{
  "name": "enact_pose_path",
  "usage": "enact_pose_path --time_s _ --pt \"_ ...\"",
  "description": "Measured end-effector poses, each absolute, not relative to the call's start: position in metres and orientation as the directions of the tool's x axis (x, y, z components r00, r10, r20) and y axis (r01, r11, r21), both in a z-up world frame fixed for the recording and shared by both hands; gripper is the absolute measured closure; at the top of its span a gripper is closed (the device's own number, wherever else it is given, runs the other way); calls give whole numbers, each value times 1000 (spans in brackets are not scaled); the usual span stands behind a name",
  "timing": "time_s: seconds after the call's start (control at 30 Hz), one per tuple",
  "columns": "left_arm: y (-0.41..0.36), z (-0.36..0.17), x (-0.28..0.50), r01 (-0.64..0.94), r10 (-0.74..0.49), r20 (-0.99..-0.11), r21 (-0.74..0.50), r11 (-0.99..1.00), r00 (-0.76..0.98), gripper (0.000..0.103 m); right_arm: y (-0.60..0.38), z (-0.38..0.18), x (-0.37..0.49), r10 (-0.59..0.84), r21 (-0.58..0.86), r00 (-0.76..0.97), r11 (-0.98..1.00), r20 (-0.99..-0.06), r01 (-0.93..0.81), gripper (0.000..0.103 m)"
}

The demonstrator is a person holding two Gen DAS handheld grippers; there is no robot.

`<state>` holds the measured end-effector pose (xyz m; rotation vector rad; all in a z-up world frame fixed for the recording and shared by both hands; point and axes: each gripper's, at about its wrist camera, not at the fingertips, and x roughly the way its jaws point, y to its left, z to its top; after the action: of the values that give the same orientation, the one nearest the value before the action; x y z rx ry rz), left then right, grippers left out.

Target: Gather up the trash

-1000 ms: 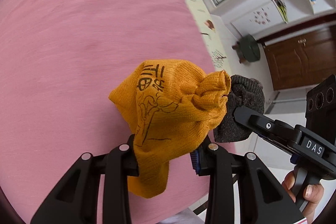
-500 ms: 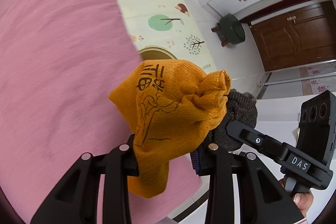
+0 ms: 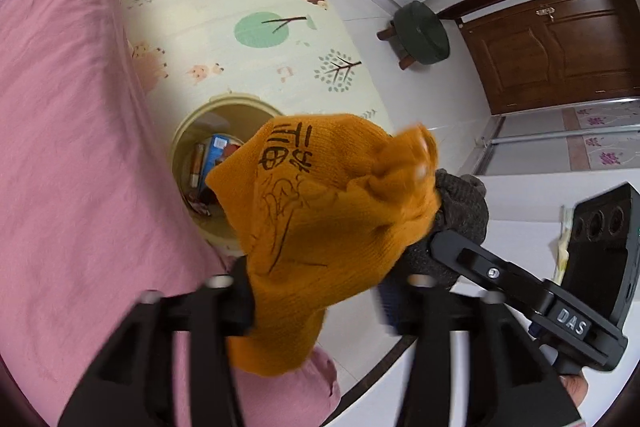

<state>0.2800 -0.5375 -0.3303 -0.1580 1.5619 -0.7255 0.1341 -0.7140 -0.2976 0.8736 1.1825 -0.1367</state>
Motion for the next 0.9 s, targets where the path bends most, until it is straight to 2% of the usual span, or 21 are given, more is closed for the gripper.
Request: enact_pose_path --time_s 0.03,0.07,0.47,0.9 --pt "-541 -329 286 315 -511 -849 -526 790 -137 19 -719 -298 137 331 519 413 673 -849 527 57" --pt "-545 -328 291 312 -513 -850 -523 793 -121 18 -724 -298 139 324 517 416 670 -849 532 57" --pt "-554 -313 306 397 -453 -888 -445 803 -79 13 -735 -295 151 339 536 427 659 -838 528 57" --pt "-475 -289 287 353 -465 -885 -443 824 -24 12 -670 -266 161 378 537 403 725 -834 431 57"
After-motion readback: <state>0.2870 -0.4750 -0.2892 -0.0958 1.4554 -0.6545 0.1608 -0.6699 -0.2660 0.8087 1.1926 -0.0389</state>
